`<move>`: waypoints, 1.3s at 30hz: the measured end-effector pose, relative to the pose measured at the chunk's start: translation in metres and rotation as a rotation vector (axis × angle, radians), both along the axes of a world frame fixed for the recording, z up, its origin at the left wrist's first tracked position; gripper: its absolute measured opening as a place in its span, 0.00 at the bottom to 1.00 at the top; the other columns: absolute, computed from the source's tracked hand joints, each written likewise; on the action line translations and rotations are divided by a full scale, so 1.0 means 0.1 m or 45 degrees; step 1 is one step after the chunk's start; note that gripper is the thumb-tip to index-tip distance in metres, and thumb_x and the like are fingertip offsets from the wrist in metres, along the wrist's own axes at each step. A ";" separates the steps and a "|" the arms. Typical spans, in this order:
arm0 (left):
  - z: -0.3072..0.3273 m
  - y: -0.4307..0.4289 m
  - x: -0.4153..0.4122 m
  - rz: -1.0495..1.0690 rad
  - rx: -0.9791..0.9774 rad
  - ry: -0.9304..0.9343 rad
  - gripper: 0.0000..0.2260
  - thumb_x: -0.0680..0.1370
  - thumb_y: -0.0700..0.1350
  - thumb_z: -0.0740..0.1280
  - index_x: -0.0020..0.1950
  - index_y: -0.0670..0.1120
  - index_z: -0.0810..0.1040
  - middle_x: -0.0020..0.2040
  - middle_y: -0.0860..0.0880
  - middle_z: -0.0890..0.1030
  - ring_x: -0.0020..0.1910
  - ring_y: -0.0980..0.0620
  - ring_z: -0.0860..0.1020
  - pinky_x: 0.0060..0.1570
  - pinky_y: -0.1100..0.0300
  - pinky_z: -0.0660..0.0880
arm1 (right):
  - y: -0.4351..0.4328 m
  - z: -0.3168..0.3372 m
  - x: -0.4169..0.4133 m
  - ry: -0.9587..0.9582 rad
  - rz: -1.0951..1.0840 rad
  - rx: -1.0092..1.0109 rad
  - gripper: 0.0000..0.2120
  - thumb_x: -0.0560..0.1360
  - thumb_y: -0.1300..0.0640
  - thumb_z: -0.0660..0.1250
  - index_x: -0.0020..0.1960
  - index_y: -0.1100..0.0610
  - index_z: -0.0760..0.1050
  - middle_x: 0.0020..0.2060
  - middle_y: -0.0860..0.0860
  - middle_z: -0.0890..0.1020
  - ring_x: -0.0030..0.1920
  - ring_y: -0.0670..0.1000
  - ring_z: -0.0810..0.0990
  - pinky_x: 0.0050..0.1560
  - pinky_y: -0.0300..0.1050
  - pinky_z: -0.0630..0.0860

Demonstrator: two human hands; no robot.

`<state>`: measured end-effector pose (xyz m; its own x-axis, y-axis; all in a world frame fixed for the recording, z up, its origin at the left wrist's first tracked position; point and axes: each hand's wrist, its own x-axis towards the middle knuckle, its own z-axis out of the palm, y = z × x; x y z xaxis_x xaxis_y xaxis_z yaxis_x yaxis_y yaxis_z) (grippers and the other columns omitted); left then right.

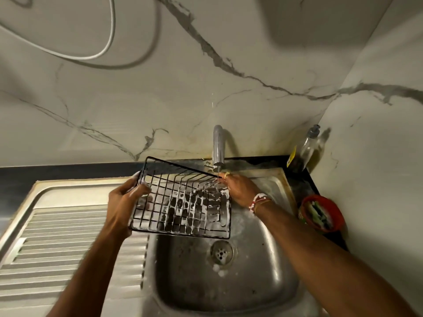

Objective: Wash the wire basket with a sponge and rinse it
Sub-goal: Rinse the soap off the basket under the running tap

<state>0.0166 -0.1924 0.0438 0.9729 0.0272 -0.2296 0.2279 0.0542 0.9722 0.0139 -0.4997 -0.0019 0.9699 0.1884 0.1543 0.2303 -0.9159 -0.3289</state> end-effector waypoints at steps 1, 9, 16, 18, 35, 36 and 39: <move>0.00 -0.02 -0.01 -0.007 -0.009 -0.006 0.16 0.77 0.38 0.69 0.62 0.51 0.81 0.53 0.39 0.83 0.48 0.38 0.80 0.42 0.50 0.77 | 0.03 0.01 0.00 -0.015 0.018 0.007 0.14 0.80 0.56 0.56 0.62 0.57 0.73 0.53 0.57 0.82 0.52 0.57 0.81 0.49 0.50 0.78; -0.03 -0.25 -0.12 -0.085 -0.076 0.003 0.13 0.77 0.36 0.69 0.56 0.51 0.82 0.47 0.42 0.82 0.43 0.41 0.79 0.38 0.54 0.77 | 0.45 0.20 0.13 -0.173 0.172 0.096 0.11 0.80 0.61 0.58 0.61 0.57 0.73 0.50 0.54 0.84 0.45 0.55 0.84 0.40 0.47 0.80; -0.05 0.05 -0.09 0.030 -0.109 -0.011 0.12 0.77 0.37 0.69 0.58 0.50 0.81 0.51 0.40 0.81 0.47 0.37 0.80 0.40 0.52 0.80 | -0.03 -0.01 -0.04 -0.046 0.007 0.021 0.15 0.81 0.56 0.58 0.66 0.53 0.71 0.55 0.55 0.82 0.51 0.56 0.82 0.44 0.48 0.79; -0.09 0.06 -0.12 0.026 -0.119 -0.008 0.13 0.78 0.38 0.69 0.60 0.49 0.80 0.51 0.40 0.81 0.48 0.37 0.79 0.40 0.52 0.80 | 0.01 0.01 -0.03 -0.076 0.024 -0.025 0.14 0.81 0.55 0.56 0.65 0.55 0.71 0.54 0.56 0.82 0.50 0.56 0.82 0.43 0.48 0.77; -0.53 0.07 -0.51 0.211 -0.189 -0.243 0.20 0.73 0.38 0.69 0.63 0.52 0.79 0.61 0.42 0.82 0.55 0.40 0.82 0.48 0.53 0.83 | 0.12 0.12 0.21 0.589 -0.145 0.721 0.15 0.83 0.55 0.54 0.61 0.59 0.76 0.53 0.53 0.81 0.52 0.51 0.79 0.49 0.41 0.75; -0.61 0.06 -0.57 0.226 -0.198 -0.255 0.19 0.73 0.40 0.69 0.62 0.54 0.78 0.63 0.42 0.81 0.58 0.38 0.81 0.51 0.49 0.82 | 0.14 0.17 0.21 0.628 -0.147 0.851 0.16 0.83 0.55 0.53 0.61 0.59 0.76 0.52 0.51 0.80 0.49 0.47 0.78 0.46 0.39 0.74; -0.81 -0.02 -0.77 0.176 -0.111 -0.194 0.27 0.70 0.59 0.74 0.66 0.58 0.71 0.65 0.46 0.77 0.64 0.37 0.77 0.61 0.38 0.75 | 0.24 0.26 0.20 0.498 -0.301 1.003 0.15 0.83 0.57 0.53 0.58 0.60 0.77 0.45 0.51 0.81 0.33 0.39 0.75 0.31 0.32 0.72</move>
<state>-0.0607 -0.1948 -0.0372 0.9849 0.1494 -0.0874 0.0631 0.1602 0.9851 0.0338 -0.4752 0.0243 0.9801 -0.0423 -0.1941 -0.1946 -0.4019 -0.8948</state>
